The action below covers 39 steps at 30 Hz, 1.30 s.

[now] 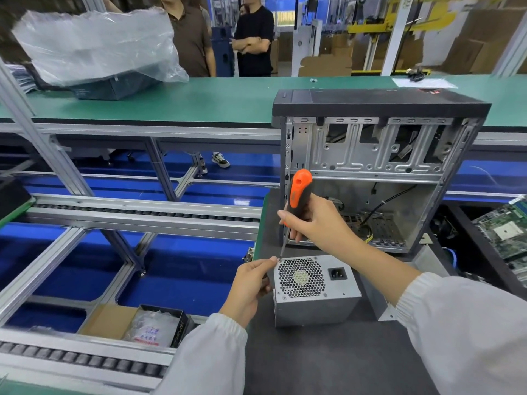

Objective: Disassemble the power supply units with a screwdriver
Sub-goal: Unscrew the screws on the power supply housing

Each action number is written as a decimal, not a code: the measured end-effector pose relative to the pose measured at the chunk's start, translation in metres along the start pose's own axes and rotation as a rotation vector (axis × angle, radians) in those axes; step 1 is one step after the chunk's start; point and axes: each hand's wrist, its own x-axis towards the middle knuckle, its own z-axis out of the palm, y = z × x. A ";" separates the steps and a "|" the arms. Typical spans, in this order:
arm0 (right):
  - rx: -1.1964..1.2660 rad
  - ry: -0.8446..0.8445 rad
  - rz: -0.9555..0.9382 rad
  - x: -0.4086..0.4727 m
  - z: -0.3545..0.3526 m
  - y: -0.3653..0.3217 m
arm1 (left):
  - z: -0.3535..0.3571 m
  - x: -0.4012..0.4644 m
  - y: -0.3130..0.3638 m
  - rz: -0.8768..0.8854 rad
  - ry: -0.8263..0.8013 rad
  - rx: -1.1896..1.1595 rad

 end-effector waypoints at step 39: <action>-0.005 -0.045 -0.021 0.002 0.001 -0.004 | -0.002 0.000 0.009 -0.040 0.006 0.029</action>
